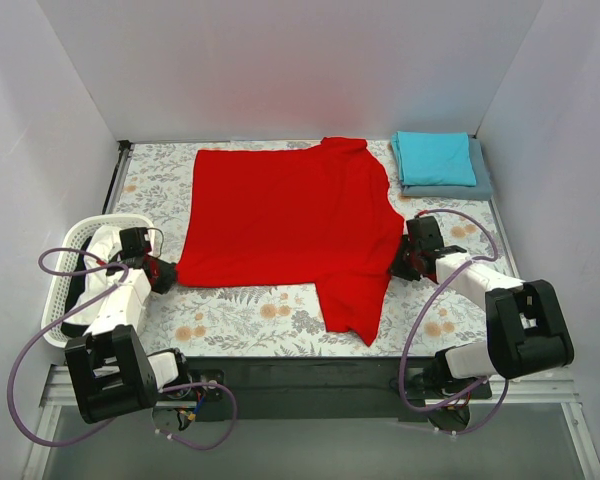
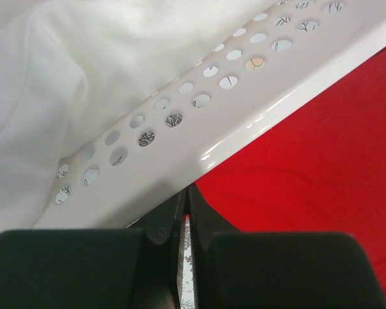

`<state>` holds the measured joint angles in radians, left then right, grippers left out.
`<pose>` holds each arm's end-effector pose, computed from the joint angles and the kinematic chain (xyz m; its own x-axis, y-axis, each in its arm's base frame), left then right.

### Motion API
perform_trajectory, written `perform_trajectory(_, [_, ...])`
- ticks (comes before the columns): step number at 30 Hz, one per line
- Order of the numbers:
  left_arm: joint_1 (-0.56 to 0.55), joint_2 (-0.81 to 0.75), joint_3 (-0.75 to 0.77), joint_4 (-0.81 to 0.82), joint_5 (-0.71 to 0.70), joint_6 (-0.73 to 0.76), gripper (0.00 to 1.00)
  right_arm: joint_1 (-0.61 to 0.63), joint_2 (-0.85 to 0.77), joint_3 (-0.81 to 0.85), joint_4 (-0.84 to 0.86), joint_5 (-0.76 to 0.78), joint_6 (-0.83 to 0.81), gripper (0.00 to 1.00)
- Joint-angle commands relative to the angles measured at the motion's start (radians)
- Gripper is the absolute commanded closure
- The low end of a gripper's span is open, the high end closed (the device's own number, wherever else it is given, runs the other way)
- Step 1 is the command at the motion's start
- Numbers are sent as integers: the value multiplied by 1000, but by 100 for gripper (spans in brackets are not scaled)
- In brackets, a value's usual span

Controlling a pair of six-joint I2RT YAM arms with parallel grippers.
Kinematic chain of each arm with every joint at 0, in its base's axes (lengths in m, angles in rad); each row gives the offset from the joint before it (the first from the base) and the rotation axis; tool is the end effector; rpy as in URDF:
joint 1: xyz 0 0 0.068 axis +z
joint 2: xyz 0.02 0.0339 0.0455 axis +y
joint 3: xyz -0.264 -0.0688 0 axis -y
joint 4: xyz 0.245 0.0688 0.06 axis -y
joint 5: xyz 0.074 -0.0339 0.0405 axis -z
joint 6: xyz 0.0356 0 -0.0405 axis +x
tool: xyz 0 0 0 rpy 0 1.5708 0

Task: Fold and stack the t-shirts
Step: Flatten the tshirt out

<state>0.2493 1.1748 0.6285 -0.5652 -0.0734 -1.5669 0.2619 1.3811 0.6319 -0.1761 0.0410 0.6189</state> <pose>0.2002 0.0537 0.1829 0.2742 -0.9593 -0.0675 -0.8697 -0.2174 -0.4431 0.2480 0.0650 0.1623 -0.7647 0.3951 -0.5090 0.2563 0.9113 0.3223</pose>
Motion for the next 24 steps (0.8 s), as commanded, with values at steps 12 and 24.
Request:
perform_trajectory(12, [16,-3,-7,11,40,15,100,-18,-238,-135,-51,132,27,99])
perform_trajectory(24, [16,-32,-30,14,70,10,100,-45,-271,-75,-103,146,-53,39])
